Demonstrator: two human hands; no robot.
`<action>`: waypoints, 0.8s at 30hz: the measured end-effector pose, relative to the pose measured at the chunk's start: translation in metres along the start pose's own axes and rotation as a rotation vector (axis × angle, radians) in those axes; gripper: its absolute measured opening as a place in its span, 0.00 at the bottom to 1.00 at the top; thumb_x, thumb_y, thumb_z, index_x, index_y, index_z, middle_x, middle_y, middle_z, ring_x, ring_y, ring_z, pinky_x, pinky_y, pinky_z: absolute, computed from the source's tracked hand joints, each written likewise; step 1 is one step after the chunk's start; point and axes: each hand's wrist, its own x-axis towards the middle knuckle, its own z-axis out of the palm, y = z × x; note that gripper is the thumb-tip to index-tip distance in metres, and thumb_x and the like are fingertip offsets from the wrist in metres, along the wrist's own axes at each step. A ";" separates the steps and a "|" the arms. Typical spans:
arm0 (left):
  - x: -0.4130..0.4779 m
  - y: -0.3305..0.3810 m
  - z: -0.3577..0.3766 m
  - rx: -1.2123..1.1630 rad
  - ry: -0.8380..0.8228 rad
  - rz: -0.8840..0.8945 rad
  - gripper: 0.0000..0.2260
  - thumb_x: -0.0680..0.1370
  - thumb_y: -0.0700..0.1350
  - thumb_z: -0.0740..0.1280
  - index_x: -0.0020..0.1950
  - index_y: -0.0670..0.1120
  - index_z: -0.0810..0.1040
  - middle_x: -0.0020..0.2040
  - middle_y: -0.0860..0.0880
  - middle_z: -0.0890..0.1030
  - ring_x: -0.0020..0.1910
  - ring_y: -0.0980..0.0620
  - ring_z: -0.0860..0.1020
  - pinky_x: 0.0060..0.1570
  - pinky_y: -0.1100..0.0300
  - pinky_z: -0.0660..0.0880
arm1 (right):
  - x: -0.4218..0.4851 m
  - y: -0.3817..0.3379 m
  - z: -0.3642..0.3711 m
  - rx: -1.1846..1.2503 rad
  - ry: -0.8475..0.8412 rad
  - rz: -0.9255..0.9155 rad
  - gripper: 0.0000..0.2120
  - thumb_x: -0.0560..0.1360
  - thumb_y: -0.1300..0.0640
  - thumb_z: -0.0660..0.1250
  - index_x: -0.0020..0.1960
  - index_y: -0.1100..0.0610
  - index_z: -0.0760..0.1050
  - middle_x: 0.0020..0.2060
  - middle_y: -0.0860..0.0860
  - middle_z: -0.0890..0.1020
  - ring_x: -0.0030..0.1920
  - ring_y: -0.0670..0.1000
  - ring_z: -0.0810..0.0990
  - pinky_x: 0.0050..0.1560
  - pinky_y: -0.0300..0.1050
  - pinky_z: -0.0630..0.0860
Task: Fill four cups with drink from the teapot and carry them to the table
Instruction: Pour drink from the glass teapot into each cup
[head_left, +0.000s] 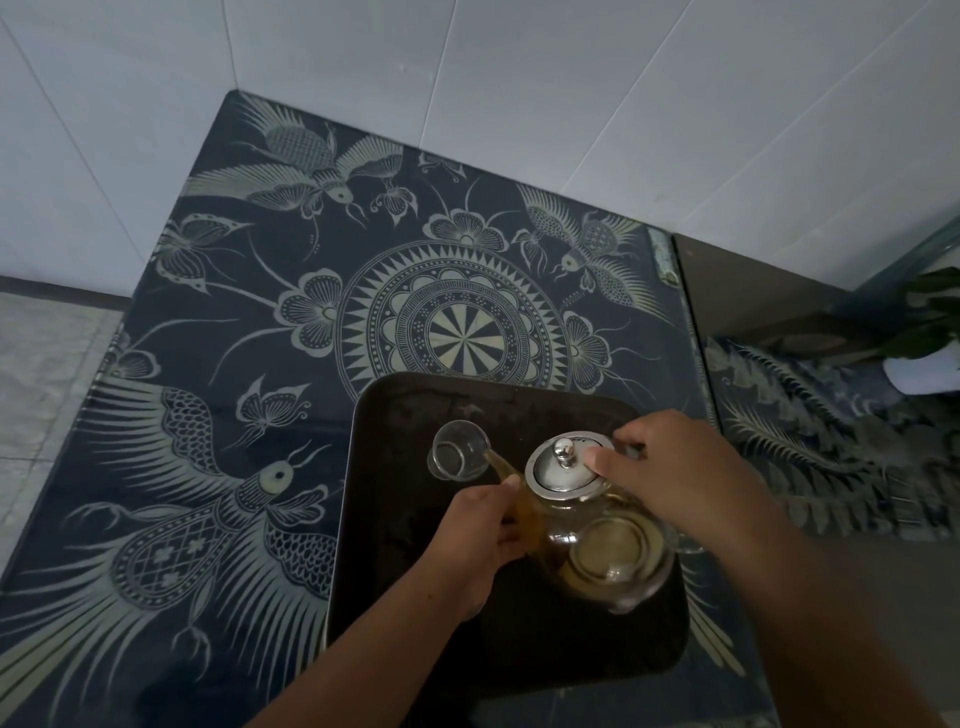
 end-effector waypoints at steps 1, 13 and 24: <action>0.000 0.000 0.000 -0.005 -0.001 -0.002 0.14 0.84 0.46 0.61 0.57 0.44 0.87 0.52 0.43 0.88 0.48 0.47 0.88 0.49 0.53 0.82 | 0.001 -0.001 -0.001 0.000 -0.001 -0.001 0.29 0.71 0.33 0.68 0.52 0.59 0.82 0.44 0.55 0.86 0.44 0.51 0.85 0.49 0.53 0.81; -0.001 0.007 -0.001 -0.065 0.004 -0.062 0.14 0.85 0.44 0.61 0.64 0.40 0.82 0.56 0.40 0.88 0.55 0.42 0.86 0.58 0.47 0.81 | 0.013 -0.014 -0.008 -0.081 -0.054 -0.026 0.24 0.72 0.35 0.68 0.44 0.57 0.83 0.36 0.52 0.84 0.38 0.50 0.83 0.43 0.51 0.81; -0.003 0.009 0.000 -0.109 -0.023 -0.081 0.14 0.86 0.45 0.61 0.62 0.40 0.82 0.53 0.41 0.88 0.51 0.45 0.88 0.51 0.50 0.82 | 0.015 -0.024 -0.014 -0.125 -0.077 -0.022 0.24 0.72 0.37 0.69 0.33 0.57 0.78 0.26 0.52 0.78 0.32 0.53 0.81 0.33 0.47 0.73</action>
